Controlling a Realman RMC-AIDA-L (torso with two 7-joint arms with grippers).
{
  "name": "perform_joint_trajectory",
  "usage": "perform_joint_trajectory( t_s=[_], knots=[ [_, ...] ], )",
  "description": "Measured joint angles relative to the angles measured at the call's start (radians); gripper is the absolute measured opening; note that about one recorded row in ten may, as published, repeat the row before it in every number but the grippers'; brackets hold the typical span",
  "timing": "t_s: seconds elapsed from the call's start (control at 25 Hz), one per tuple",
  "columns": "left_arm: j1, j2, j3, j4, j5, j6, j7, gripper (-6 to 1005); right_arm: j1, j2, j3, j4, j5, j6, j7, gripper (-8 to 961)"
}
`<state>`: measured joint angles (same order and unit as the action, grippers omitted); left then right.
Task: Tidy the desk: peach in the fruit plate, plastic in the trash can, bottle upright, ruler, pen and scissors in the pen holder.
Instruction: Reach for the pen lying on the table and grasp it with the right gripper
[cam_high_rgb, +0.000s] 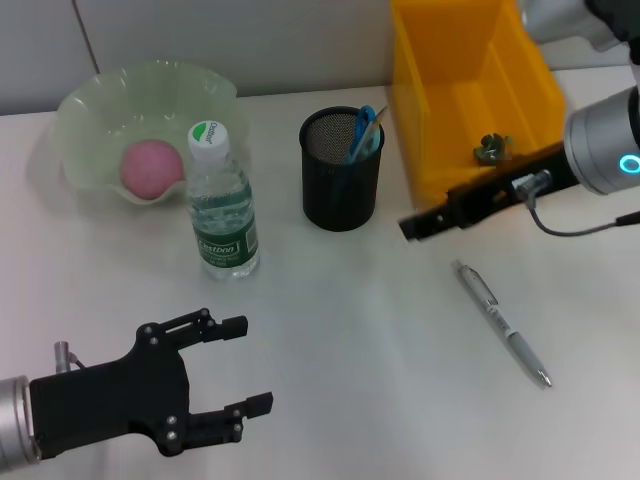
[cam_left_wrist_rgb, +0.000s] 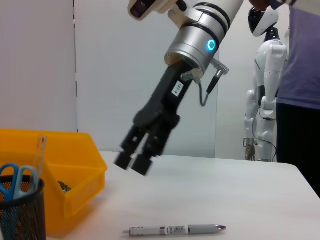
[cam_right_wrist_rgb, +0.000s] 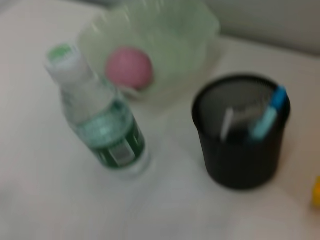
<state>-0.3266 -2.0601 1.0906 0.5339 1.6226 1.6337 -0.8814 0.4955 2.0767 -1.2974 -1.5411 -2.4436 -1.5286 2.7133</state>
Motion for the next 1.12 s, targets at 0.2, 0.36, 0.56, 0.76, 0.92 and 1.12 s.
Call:
perform_joint_trajectory(
  t_s=[0.2, 0.36, 0.56, 0.76, 0.92, 1.12],
  knots=[
    [0.003, 0.000, 0.000, -0.001, 0.001, 0.000, 0.001, 798, 0.041, 0.000, 0.005, -0.007, -0.064, -0.075, 0.033, 834],
    [0.004, 0.000, 0.000, -0.001, 0.001, 0.000, 0.001, 797, 0.066, 0.000, 0.040, -0.007, -0.086, -0.120, 0.043, 833],
    [0.004, 0.000, 0.000, -0.001, 0.001, 0.000, 0.001, 797, 0.073, -0.001, 0.075, 0.010, -0.090, -0.137, 0.039, 832],
    [0.008, 0.000, -0.007, -0.002, -0.004, -0.001, 0.009, 797, 0.083, -0.002, 0.075, 0.056, -0.111, -0.137, 0.035, 830],
    [0.008, -0.002, -0.018, -0.002, -0.007, 0.000, 0.013, 797, 0.095, 0.001, 0.066, 0.069, -0.135, -0.135, 0.034, 829],
    [0.010, -0.002, -0.023, -0.002, -0.007, 0.000, 0.013, 797, 0.105, 0.002, 0.065, 0.073, -0.137, -0.138, 0.039, 827]
  ],
)
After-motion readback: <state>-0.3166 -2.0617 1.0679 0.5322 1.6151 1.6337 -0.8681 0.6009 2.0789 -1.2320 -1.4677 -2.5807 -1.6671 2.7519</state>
